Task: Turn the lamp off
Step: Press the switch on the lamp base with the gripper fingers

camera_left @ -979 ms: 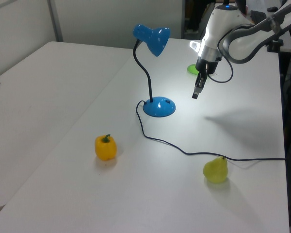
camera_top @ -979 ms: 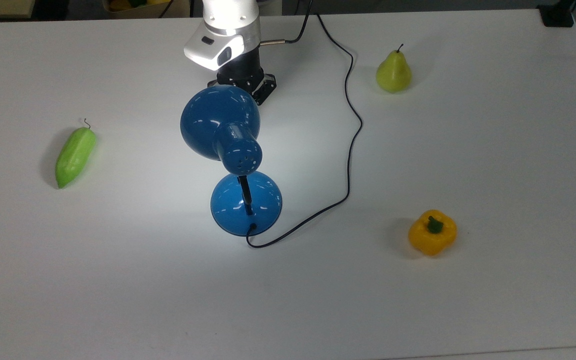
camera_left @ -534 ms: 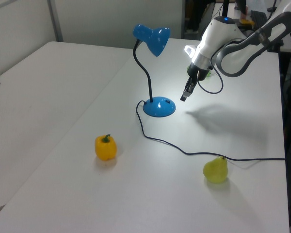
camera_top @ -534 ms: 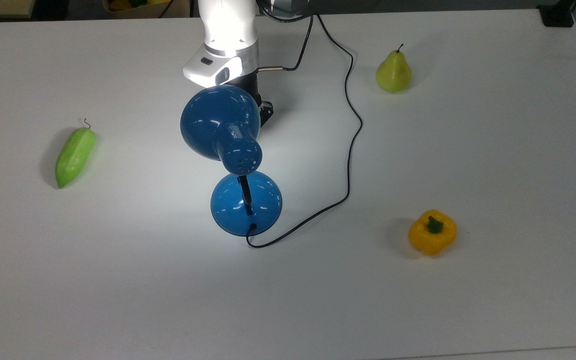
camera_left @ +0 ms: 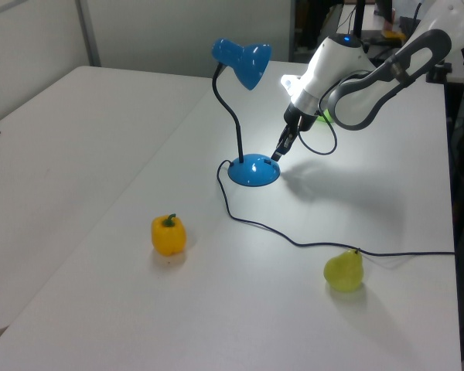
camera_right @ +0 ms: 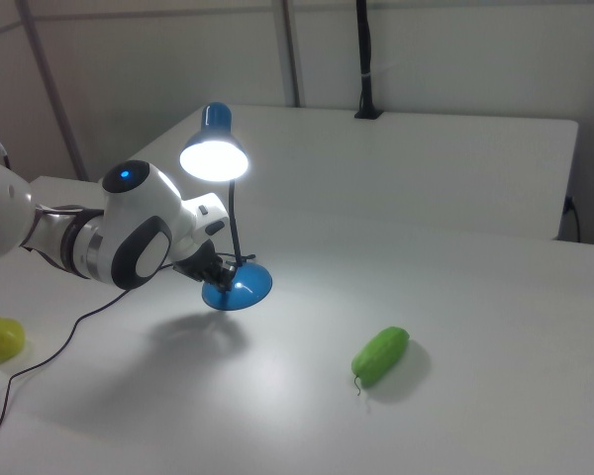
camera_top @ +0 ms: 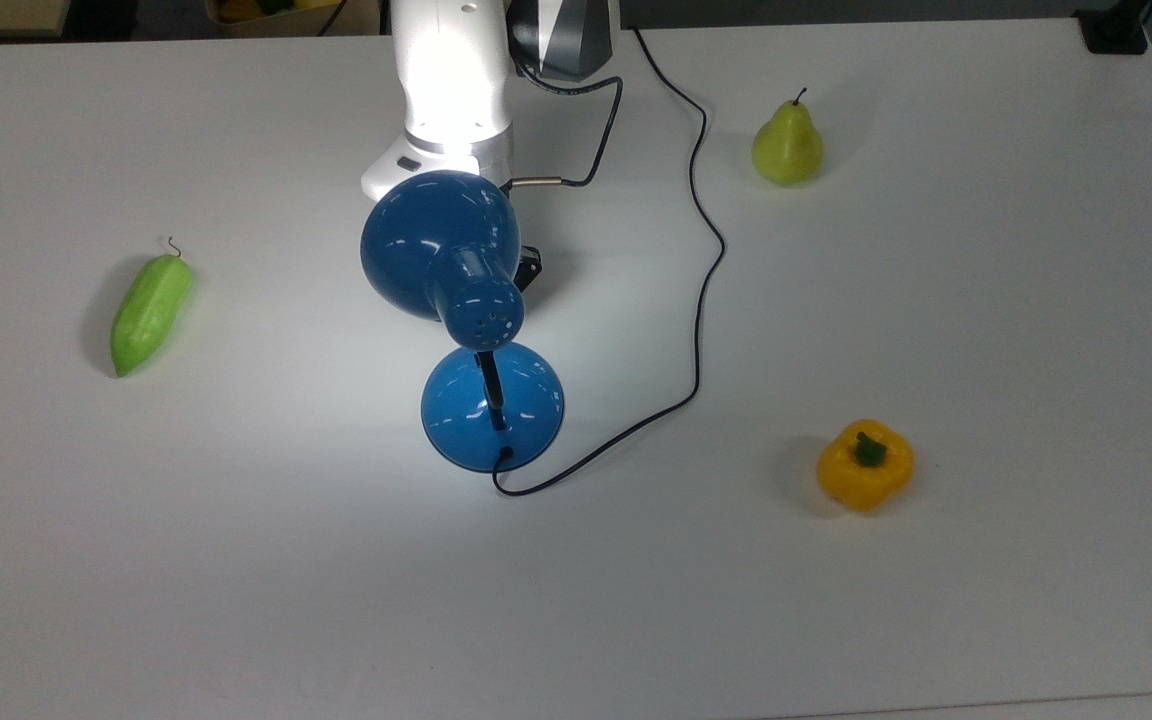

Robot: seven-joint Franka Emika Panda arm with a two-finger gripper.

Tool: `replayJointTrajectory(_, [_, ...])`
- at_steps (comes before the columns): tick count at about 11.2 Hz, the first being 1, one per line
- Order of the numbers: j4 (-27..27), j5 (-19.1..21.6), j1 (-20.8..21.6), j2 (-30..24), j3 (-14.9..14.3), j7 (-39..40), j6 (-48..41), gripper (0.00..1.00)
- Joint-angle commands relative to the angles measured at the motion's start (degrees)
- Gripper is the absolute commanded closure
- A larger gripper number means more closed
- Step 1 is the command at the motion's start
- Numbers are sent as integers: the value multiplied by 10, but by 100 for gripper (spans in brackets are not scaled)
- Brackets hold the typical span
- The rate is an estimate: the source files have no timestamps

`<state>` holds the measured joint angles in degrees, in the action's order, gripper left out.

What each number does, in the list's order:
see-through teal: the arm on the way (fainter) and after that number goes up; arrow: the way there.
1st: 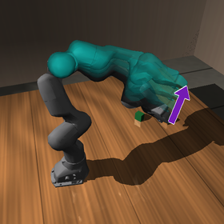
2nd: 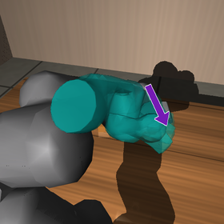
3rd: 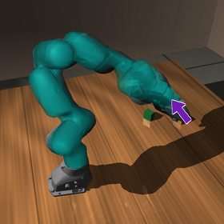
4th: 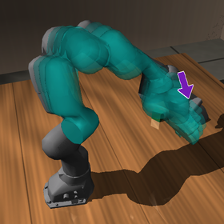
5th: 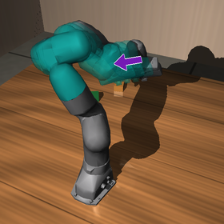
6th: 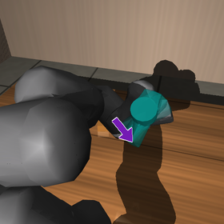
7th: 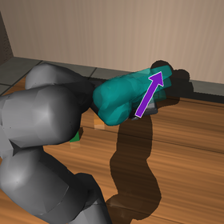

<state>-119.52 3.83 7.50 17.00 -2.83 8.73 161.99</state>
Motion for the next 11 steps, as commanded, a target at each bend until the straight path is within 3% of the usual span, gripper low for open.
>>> replayJointTrajectory(1, [21,-9,0,20,-1,-13,18,100])
replayJointTrajectory(11, [24,-9,0,36,-1,-13,22,100])
